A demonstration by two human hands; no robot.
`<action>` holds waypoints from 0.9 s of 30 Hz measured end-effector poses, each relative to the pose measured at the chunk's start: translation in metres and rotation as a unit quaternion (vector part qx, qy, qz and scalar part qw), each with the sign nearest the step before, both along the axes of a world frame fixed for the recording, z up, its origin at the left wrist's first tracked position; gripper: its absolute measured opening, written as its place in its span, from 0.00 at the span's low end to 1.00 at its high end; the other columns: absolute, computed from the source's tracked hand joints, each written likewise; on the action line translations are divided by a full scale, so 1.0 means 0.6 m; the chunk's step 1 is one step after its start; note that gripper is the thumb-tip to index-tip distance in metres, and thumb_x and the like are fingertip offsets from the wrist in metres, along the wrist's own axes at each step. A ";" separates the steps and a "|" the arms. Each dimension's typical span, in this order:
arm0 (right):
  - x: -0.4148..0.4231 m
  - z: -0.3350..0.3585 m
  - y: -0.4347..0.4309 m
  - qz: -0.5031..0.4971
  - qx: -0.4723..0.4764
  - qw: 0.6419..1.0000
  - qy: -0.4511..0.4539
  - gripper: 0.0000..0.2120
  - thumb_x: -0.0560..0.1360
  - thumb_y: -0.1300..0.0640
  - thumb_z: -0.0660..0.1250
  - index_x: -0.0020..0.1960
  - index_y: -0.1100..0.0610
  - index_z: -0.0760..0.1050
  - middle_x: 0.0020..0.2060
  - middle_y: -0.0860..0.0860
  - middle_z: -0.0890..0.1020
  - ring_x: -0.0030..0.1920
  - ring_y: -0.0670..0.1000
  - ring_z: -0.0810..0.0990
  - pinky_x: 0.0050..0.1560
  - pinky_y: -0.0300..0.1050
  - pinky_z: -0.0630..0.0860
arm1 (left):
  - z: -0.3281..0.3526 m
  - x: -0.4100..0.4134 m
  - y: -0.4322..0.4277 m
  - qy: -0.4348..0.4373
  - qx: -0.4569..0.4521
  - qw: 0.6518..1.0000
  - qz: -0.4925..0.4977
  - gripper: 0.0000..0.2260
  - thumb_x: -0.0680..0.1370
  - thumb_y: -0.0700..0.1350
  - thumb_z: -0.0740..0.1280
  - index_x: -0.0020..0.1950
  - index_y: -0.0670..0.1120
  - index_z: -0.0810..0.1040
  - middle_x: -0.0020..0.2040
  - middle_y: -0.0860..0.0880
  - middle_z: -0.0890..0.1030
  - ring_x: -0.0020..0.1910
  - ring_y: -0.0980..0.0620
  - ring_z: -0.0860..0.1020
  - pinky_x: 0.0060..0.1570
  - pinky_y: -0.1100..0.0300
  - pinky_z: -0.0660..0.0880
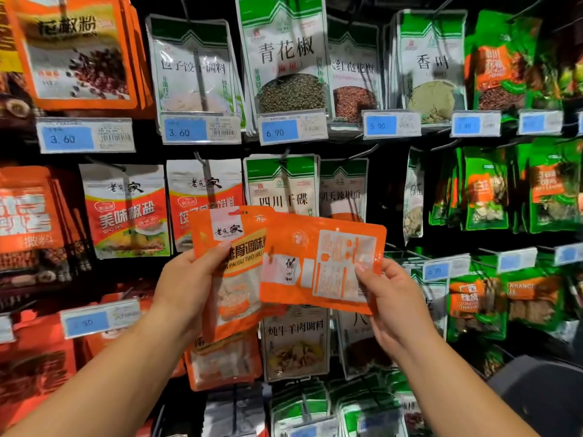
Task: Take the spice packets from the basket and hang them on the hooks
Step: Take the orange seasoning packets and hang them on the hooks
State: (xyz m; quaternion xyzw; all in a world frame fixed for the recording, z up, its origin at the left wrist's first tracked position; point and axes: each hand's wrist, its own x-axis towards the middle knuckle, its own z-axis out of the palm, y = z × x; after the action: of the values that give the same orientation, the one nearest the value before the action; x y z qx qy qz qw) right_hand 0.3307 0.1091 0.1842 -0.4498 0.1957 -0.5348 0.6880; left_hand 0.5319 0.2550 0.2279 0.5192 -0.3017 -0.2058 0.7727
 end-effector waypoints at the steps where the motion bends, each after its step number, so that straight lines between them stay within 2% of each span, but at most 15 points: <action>1: -0.002 0.001 -0.003 -0.018 0.002 1.000 -0.010 0.06 0.81 0.66 0.66 0.57 0.61 0.77 0.49 0.59 0.88 0.46 0.56 0.88 0.39 0.51 0.86 | -0.004 -0.002 -0.004 0.002 -0.004 1.000 -0.008 0.07 0.81 0.42 0.67 0.46 0.41 0.81 0.28 0.49 0.83 0.21 0.55 0.79 0.19 0.68 0.70; 3: -0.006 0.004 -0.008 -0.060 -0.004 0.998 -0.036 0.04 0.81 0.65 0.66 0.55 0.59 0.76 0.49 0.57 0.88 0.46 0.55 0.88 0.42 0.51 0.86 | -0.006 -0.017 -0.009 0.012 -0.002 1.000 -0.017 0.07 0.82 0.41 0.67 0.45 0.42 0.80 0.25 0.52 0.81 0.23 0.57 0.80 0.18 0.70 0.68; 5: -0.012 0.004 -0.006 -0.105 -0.040 0.992 -0.052 0.03 0.82 0.64 0.66 0.52 0.57 0.76 0.47 0.54 0.88 0.46 0.53 0.88 0.41 0.46 0.85 | -0.010 -0.023 -0.011 0.015 -0.002 1.000 -0.028 0.08 0.82 0.40 0.66 0.43 0.42 0.79 0.21 0.52 0.76 0.18 0.59 0.75 0.17 0.70 0.66; 6: -0.014 0.001 -0.005 -0.128 -0.065 0.989 -0.046 0.04 0.82 0.64 0.66 0.52 0.56 0.75 0.46 0.52 0.88 0.47 0.52 0.88 0.42 0.44 0.84 | -0.013 -0.024 -0.015 0.018 0.005 0.999 -0.035 0.07 0.82 0.40 0.66 0.45 0.41 0.80 0.23 0.50 0.80 0.19 0.58 0.77 0.19 0.70 0.69; 8: -0.013 -0.005 0.002 -0.165 -0.107 0.980 -0.019 0.04 0.82 0.63 0.67 0.52 0.55 0.75 0.46 0.50 0.88 0.49 0.52 0.88 0.45 0.44 0.84 | -0.016 -0.026 -0.022 0.045 0.011 0.997 -0.056 0.07 0.82 0.42 0.67 0.53 0.40 0.83 0.40 0.42 0.87 0.33 0.50 0.86 0.28 0.62 0.79; 9: -0.012 -0.007 0.005 -0.180 -0.125 0.976 -0.004 0.04 0.82 0.62 0.67 0.52 0.54 0.75 0.46 0.50 0.88 0.49 0.51 0.87 0.47 0.45 0.84 | -0.017 -0.025 -0.024 0.059 0.015 0.996 -0.060 0.08 0.82 0.43 0.67 0.56 0.40 0.83 0.47 0.41 0.88 0.40 0.46 0.87 0.32 0.56 0.82; 12: -0.011 -0.002 0.011 -0.235 -0.149 0.960 0.004 0.05 0.82 0.61 0.67 0.51 0.51 0.75 0.43 0.48 0.87 0.47 0.45 0.87 0.45 0.41 0.84 | -0.012 -0.029 -0.029 0.080 0.026 0.994 -0.074 0.11 0.82 0.45 0.67 0.60 0.41 0.82 0.52 0.40 0.87 0.47 0.40 0.87 0.38 0.49 0.84; 15: -0.013 0.000 0.010 -0.267 -0.179 0.947 -0.005 0.08 0.81 0.63 0.67 0.50 0.50 0.74 0.46 0.51 0.85 0.45 0.43 0.85 0.46 0.39 0.83 | -0.006 -0.034 -0.030 0.091 0.025 0.992 -0.081 0.11 0.83 0.47 0.66 0.61 0.42 0.82 0.52 0.40 0.87 0.47 0.39 0.87 0.40 0.46 0.84; 18: -0.004 -0.011 0.019 -0.219 -0.233 0.947 0.023 0.09 0.80 0.67 0.67 0.50 0.53 0.74 0.46 0.59 0.84 0.45 0.48 0.84 0.49 0.39 0.80 | 0.001 -0.040 -0.029 0.110 0.031 0.988 -0.101 0.13 0.83 0.49 0.66 0.63 0.44 0.81 0.54 0.40 0.87 0.50 0.38 0.86 0.47 0.40 0.82; 20: 0.008 -0.021 0.022 -0.176 -0.244 0.954 0.023 0.06 0.79 0.66 0.69 0.51 0.57 0.75 0.47 0.63 0.83 0.46 0.51 0.84 0.51 0.44 0.80 | 0.007 -0.047 -0.028 0.119 0.026 0.986 -0.112 0.14 0.83 0.50 0.66 0.64 0.44 0.81 0.55 0.40 0.86 0.52 0.37 0.86 0.53 0.36 0.80; 21: 0.014 -0.024 0.023 -0.151 -0.241 0.959 0.011 0.05 0.79 0.60 0.71 0.51 0.58 0.75 0.48 0.64 0.83 0.47 0.53 0.84 0.52 0.47 0.80 | 0.009 -0.050 -0.030 0.123 0.023 0.985 -0.116 0.15 0.83 0.51 0.65 0.64 0.45 0.81 0.56 0.40 0.86 0.53 0.37 0.85 0.56 0.34 0.79; 23: 0.021 -0.028 0.026 -0.112 -0.234 0.966 -0.008 0.19 0.75 0.42 0.73 0.53 0.56 0.75 0.50 0.64 0.84 0.50 0.59 0.85 0.53 0.51 0.81 | 0.013 -0.057 -0.031 0.129 0.017 0.984 -0.125 0.15 0.83 0.52 0.65 0.64 0.45 0.81 0.57 0.40 0.86 0.54 0.37 0.85 0.59 0.33 0.77; 24: 0.023 -0.029 0.027 -0.100 -0.238 0.966 -0.006 0.24 0.73 0.36 0.72 0.53 0.56 0.75 0.50 0.62 0.85 0.51 0.60 0.86 0.53 0.50 0.81 | 0.015 -0.061 -0.031 0.132 0.016 0.983 -0.129 0.14 0.83 0.52 0.64 0.63 0.46 0.81 0.56 0.40 0.86 0.53 0.37 0.85 0.58 0.34 0.78; 25: 0.025 -0.030 0.029 -0.094 -0.246 0.965 -0.004 0.25 0.73 0.35 0.72 0.54 0.56 0.75 0.51 0.60 0.85 0.51 0.59 0.86 0.52 0.48 0.82 | 0.017 -0.065 -0.032 0.137 0.016 0.982 -0.133 0.14 0.84 0.53 0.63 0.62 0.46 0.82 0.55 0.40 0.86 0.53 0.38 0.86 0.56 0.35 0.79; 27: 0.027 -0.031 0.037 -0.078 -0.273 0.959 -0.008 0.15 0.79 0.45 0.69 0.53 0.56 0.75 0.55 0.52 0.87 0.56 0.51 0.85 0.54 0.41 0.80 | 0.020 -0.075 -0.034 0.143 0.016 0.979 -0.147 0.15 0.84 0.53 0.62 0.61 0.45 0.81 0.54 0.40 0.87 0.50 0.38 0.86 0.50 0.40 0.81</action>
State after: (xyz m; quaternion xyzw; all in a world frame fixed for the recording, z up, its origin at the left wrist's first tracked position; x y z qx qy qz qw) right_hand 0.3470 0.1312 0.1656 -0.5996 0.0714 -0.6232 0.4969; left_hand 0.4866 0.2348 0.2401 0.4465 -0.2579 -0.3941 0.7608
